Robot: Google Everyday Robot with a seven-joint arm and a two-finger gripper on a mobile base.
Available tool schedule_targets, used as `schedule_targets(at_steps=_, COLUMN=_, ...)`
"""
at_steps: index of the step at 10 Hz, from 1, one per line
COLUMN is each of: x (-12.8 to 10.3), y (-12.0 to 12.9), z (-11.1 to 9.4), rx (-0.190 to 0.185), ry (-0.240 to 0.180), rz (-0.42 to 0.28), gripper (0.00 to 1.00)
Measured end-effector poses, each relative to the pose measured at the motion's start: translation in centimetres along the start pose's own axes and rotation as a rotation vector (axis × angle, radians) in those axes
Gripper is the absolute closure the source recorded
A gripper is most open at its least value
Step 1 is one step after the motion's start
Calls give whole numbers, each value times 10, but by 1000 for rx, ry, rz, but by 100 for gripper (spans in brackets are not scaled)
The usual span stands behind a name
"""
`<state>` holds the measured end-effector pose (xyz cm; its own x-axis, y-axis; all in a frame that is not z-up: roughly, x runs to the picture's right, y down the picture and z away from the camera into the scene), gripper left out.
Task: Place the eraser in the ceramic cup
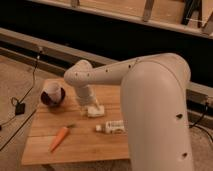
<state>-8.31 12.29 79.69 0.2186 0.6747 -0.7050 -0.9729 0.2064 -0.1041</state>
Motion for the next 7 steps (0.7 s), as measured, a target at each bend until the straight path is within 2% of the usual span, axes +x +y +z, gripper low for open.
schedule_targets(at_steps=4, x=-27, y=-7, z=25, rx=-34, ry=14, rz=14, gripper=35)
schedule_targets(at_steps=7, x=-42, y=-7, z=49, rx=-45, ry=32, rz=1, gripper=35)
